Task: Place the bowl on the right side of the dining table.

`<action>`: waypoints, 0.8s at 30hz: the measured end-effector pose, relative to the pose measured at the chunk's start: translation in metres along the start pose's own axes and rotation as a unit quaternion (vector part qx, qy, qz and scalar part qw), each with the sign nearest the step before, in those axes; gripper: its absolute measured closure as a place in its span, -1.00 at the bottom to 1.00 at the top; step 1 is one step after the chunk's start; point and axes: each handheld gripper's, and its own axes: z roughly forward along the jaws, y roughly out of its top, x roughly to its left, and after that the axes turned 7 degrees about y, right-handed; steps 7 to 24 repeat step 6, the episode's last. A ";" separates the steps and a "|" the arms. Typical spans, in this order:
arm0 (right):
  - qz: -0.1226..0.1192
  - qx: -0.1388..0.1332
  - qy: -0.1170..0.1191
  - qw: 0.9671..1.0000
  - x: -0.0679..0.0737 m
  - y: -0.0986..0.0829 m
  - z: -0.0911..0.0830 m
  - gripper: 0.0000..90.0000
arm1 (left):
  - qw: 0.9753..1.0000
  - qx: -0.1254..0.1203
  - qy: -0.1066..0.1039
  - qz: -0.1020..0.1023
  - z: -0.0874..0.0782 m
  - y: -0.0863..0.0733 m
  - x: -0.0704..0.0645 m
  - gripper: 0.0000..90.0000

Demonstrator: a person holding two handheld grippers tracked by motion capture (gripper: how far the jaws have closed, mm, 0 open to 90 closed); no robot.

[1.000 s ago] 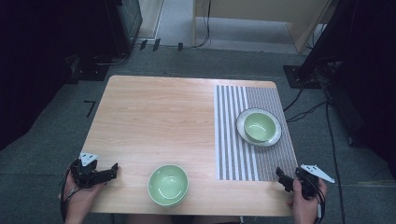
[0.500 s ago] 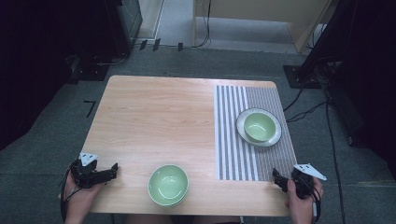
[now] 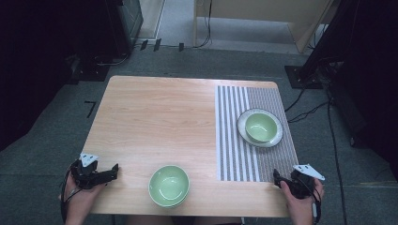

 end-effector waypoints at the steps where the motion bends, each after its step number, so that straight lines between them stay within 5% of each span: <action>1: 0.000 0.000 0.000 1.000 0.000 0.000 0.000 -0.65 | 1.000 0.000 0.000 0.000 0.000 0.000 0.000 -1.00; 3: 0.000 0.000 0.000 1.000 0.000 0.000 0.000 -0.64 | 1.000 0.000 0.000 0.000 0.000 0.000 0.000 -1.00; 6: 0.013 -0.013 -0.009 1.000 0.002 -0.001 -0.004 -0.32 | 1.000 0.000 0.000 0.000 0.000 0.000 0.000 -1.00; 24: 0.013 -0.013 -0.009 1.000 0.002 -0.001 -0.004 -0.32 | 1.000 0.000 0.000 0.000 0.000 0.000 0.000 -1.00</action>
